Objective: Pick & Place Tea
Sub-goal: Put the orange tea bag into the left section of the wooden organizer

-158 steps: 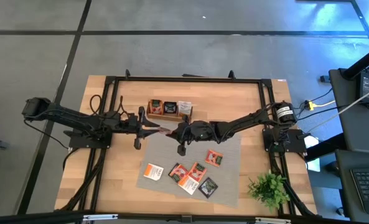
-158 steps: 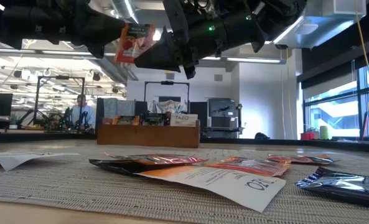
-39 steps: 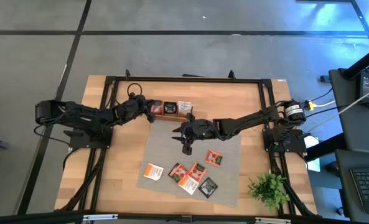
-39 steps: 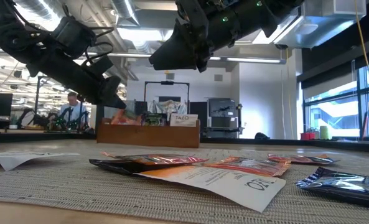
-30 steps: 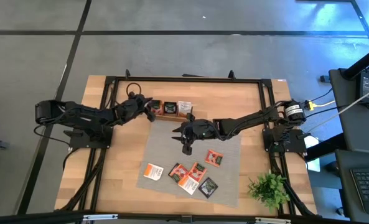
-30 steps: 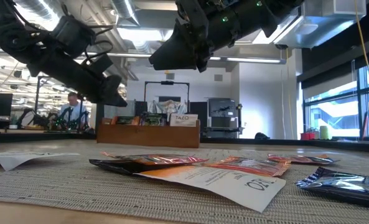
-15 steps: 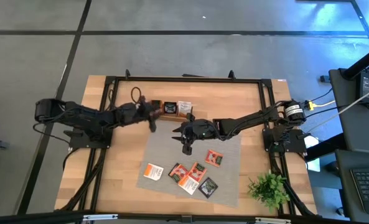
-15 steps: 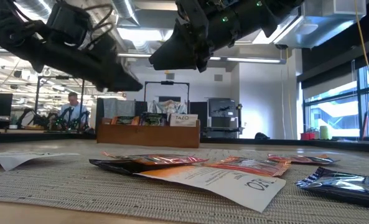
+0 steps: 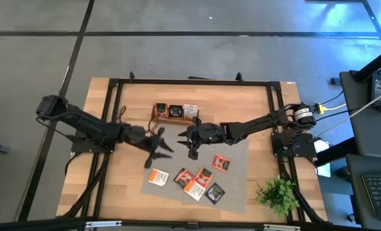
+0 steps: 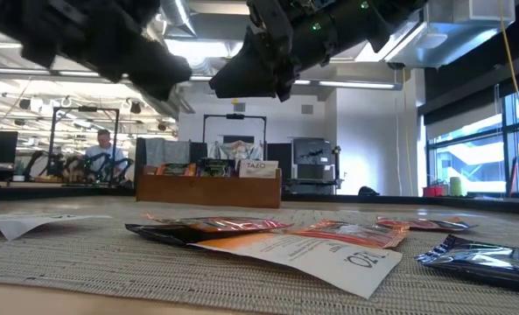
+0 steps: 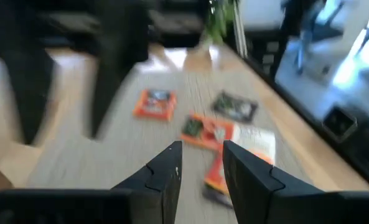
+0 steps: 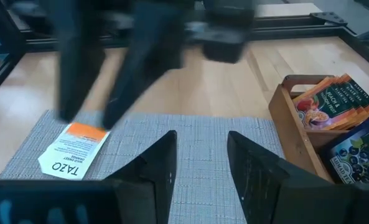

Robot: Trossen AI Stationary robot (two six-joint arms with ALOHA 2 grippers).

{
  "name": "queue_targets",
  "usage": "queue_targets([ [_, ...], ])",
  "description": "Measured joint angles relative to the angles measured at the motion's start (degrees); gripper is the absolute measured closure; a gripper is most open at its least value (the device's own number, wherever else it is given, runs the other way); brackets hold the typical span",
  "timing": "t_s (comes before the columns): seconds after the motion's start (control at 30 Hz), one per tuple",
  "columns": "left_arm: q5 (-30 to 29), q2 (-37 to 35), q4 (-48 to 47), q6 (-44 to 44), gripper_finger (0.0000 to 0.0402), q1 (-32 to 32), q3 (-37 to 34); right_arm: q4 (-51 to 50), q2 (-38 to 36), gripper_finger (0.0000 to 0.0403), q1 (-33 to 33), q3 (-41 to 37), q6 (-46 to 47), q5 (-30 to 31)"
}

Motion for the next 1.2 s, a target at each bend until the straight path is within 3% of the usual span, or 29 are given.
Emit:
queue_targets([
  [0.13, -8.4, 0.1, -8.5, -2.5, 0.0289, -6.7, 2.4, 0.2, 0.0, 0.0259, 0.0, 0.0, -0.2, 0.0],
  [0.33, -14.6, 1.1, -9.1, -8.0, 0.0286, -13.1, 2.5, -1.8, 0.0, 0.0259, 0.1, 0.0, 3.2, -0.4],
  [0.5, -20.4, 6.0, -9.0, -9.2, 0.0289, -16.2, 2.4, -4.1, 0.5, 0.0259, 1.7, 0.0, 7.5, -5.1],
  [0.67, -21.0, 10.6, -8.2, -9.1, 0.0288, -16.8, 4.1, -3.7, 2.8, 0.0259, 5.7, 0.0, 7.3, -10.5],
  [1.0, -20.7, 23.1, -8.4, 2.3, 0.0289, -18.2, 12.1, -3.9, 8.1, 0.0259, 10.8, 0.0, 14.0, -10.8],
  [1.2, -20.6, 28.0, -8.9, 3.3, 0.0287, -19.7, 15.7, -9.1, 8.2, 0.0259, 12.1, 0.0, 17.8, -11.0],
])
